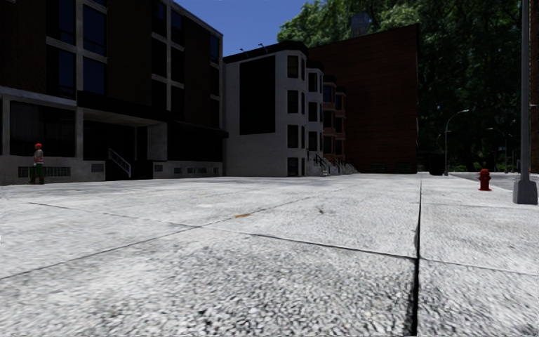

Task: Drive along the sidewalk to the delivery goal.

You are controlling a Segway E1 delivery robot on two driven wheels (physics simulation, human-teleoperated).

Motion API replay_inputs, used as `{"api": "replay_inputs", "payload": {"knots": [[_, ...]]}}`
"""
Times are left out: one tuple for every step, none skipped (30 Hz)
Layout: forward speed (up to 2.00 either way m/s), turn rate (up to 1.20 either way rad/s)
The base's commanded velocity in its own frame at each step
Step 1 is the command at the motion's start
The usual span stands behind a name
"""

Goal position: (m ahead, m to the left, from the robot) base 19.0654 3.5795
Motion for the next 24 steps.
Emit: {"api": "replay_inputs", "payload": {"knots": [[2.0, 0.47], [2.0, 0.47], [2.0, 0.47], [2.0, 0.47], [2.0, 0.47], [2.0, 0.47], [2.0, 0.47], [2.0, 0.42], [2.0, 0.27], [2.0, 0.27], [2.0, 0.0], [2.0, 0.0], [2.0, 0.0], [2.0, 0.0], [2.0, 0.0], [2.0, 0.0], [2.0, 0.0], [2.0, 0.0], [2.0, 0.0], [2.0, 0.0], [2.0, 0.0], [2.0, 0.0], [2.0, 0.0], [2.0, 0.0]]}}
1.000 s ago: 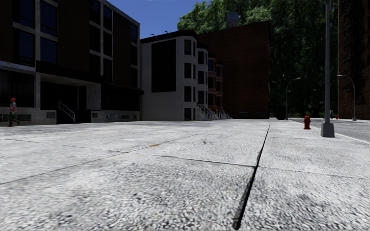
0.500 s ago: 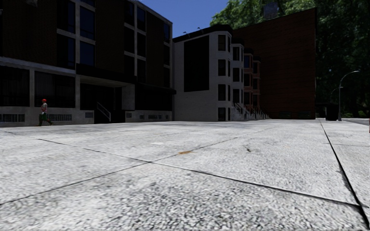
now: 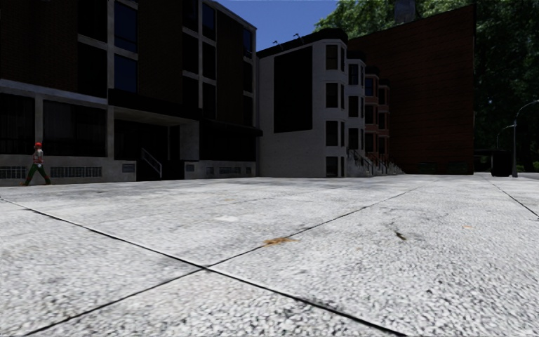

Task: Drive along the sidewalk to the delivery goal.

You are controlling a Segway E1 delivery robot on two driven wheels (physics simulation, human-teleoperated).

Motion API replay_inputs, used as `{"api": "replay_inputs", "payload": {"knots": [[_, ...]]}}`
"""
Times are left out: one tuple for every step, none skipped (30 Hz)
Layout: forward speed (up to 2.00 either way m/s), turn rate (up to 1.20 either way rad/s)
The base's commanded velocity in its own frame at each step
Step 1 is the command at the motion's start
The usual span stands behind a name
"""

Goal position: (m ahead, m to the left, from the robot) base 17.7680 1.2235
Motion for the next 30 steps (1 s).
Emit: {"api": "replay_inputs", "payload": {"knots": [[2.0, 0.0], [2.0, 0.0], [2.0, 0.0], [2.0, 0.0], [2.0, 0.0], [2.0, 0.0], [2.0, 0.0], [2.0, 0.0], [2.0, 0.0], [2.0, 0.0], [2.0, 0.0], [2.0, 0.0], [2.0, 0.0], [2.0, 0.0], [2.0, 0.0], [2.0, 0.0], [2.0, 0.0], [2.0, 0.0], [2.0, 0.0], [2.0, 0.0], [2.0, 0.0], [2.0, 0.0], [2.0, 0.0], [2.0, 0.0], [2.0, 0.0], [2.0, 0.0], [2.0, 0.0], [2.0, 0.0], [2.0, 0.0], [2.0, 0.0]]}}
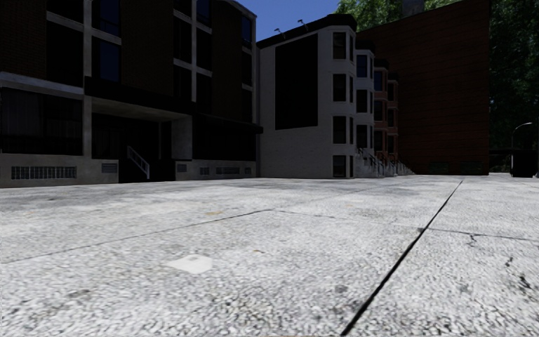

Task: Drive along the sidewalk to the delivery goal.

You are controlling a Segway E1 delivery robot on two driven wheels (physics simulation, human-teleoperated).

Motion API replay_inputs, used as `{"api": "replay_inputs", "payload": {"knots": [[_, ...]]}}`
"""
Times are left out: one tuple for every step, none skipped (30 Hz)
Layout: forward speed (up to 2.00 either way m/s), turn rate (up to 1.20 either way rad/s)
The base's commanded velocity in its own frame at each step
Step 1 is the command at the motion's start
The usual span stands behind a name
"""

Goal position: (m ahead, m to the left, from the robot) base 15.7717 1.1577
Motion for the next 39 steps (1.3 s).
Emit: {"api": "replay_inputs", "payload": {"knots": [[2.0, 0.0], [2.0, 0.0], [2.0, 0.0], [2.0, 0.0], [2.0, 0.0], [2.0, 0.0], [2.0, 0.0], [2.0, 0.0], [2.0, 0.0], [2.0, 0.0], [2.0, 0.0], [2.0, 0.0], [2.0, 0.0], [2.0, 0.0], [2.0, 0.0], [2.0, 0.0], [2.0, 0.0], [2.0, 0.0], [2.0, 0.0], [2.0, 0.0], [2.0, 0.0], [2.0, 0.0], [2.0, 0.0], [2.0, 0.0], [2.0, 0.0], [2.0, 0.0], [2.0, 0.0], [2.0, 0.0], [2.0, 0.0], [2.0, 0.0], [2.0, 0.0], [2.0, 0.0], [2.0, 0.0], [2.0, 0.0], [2.0, 0.0], [2.0, 0.0], [2.0, 0.0], [2.0, 0.0], [2.0, 0.0]]}}
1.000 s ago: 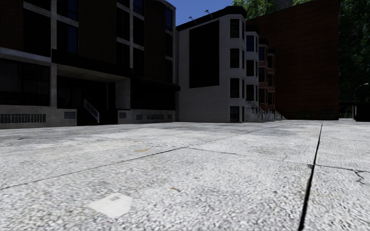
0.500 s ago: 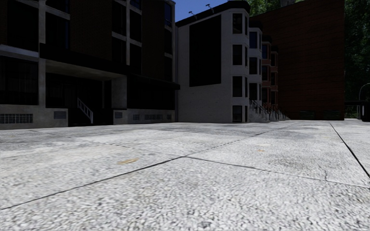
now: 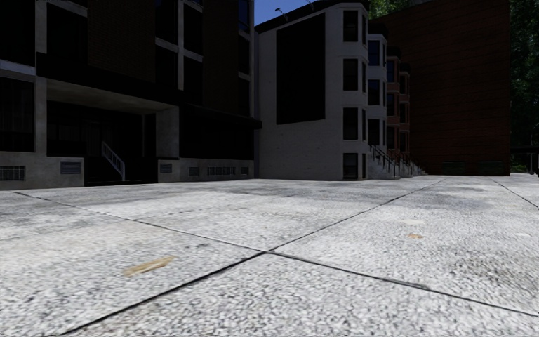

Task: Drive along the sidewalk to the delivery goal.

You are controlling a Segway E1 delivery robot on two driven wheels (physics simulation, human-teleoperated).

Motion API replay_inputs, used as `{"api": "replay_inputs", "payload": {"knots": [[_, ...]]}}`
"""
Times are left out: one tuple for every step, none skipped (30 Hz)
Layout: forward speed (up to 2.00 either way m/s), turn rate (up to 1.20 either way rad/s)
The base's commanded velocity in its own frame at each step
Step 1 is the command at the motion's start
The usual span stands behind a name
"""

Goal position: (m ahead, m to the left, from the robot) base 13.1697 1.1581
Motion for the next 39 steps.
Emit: {"api": "replay_inputs", "payload": {"knots": [[2.0, 0.0], [2.0, 0.0], [2.0, 0.0], [2.0, 0.0], [2.0, 0.0], [2.0, 0.0], [2.0, 0.0], [2.0, 0.0], [2.0, 0.0], [2.0, 0.0], [2.0, 0.0], [2.0, 0.0], [2.0, 0.0], [2.0, 0.0], [2.0, 0.0], [2.0, 0.0], [2.0, 0.0], [2.0, 0.0], [2.0, 0.0], [2.0, 0.0], [2.0, 0.0], [2.0, 0.0], [2.0, 0.0], [2.0, 0.0], [2.0, 0.0], [2.0, 0.0], [2.0, 0.0], [2.0, 0.0], [2.0, 0.0], [2.0, 0.0], [2.0, 0.0], [2.0, 0.0], [2.0, 0.0], [2.0, 0.0], [2.0, 0.0], [2.0, 0.0], [2.0, 0.0], [2.0, 0.0], [2.0, 0.0]]}}
